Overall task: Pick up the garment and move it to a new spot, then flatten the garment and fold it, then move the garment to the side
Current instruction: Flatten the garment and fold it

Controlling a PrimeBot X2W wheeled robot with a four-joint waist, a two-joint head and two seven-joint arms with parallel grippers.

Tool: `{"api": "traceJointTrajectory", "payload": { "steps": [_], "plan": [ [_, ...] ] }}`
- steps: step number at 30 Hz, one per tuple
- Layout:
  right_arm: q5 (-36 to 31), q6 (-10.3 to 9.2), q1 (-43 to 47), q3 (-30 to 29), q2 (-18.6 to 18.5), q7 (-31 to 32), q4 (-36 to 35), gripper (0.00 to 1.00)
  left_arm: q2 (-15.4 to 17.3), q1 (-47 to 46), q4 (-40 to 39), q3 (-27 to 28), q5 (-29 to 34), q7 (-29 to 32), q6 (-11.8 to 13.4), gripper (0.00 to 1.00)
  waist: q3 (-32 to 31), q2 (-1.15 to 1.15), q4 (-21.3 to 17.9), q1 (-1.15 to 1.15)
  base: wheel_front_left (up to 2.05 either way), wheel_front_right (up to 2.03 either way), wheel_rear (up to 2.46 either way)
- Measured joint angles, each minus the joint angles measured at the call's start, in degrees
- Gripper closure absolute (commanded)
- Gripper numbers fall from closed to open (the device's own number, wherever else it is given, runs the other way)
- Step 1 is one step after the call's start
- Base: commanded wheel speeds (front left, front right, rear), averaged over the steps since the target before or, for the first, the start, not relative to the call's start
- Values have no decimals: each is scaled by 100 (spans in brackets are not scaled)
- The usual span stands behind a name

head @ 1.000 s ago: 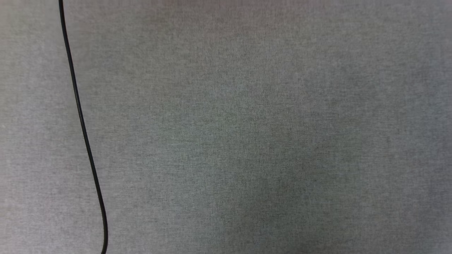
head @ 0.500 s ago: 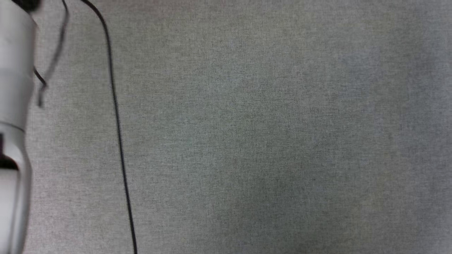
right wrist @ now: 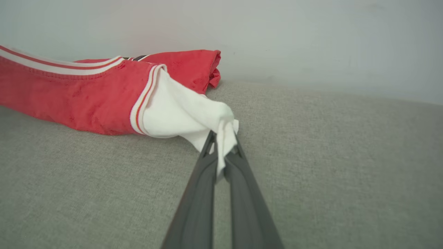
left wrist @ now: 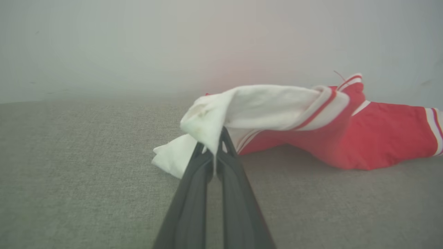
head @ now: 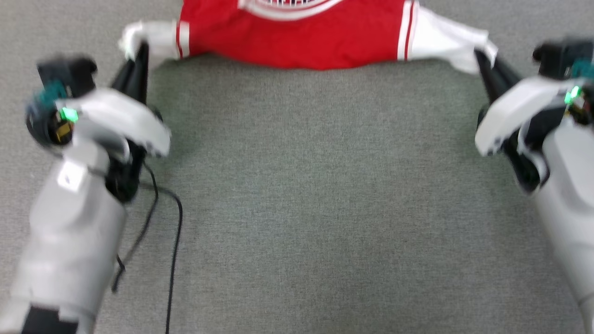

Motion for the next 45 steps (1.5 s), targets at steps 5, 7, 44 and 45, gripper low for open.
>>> {"api": "traceJointTrajectory", "payload": {
  "steps": [5,7,44,45],
  "plan": [
    [244,0,994,-71,-134,-100,-360,100,-108,1525,-1025,416,258,-5,226,100,-379,0,-4,0,0,0,0],
    [312,0,1421,-151,-171,-108,-513,100,-179,2068,-1390,613,291,-5,291,100,-552,0,-6,0,0,0,0],
    [-697,-2,6081,-2497,877,1621,-4350,0,-457,6406,-4363,792,837,104,1090,100,-2310,-1,252,0,0,0,0],
    [-671,-2,5847,-2538,866,1600,-4263,0,-471,6351,-4412,775,856,100,1079,100,-2252,-1,270,0,0,0,0]
  ]
}}
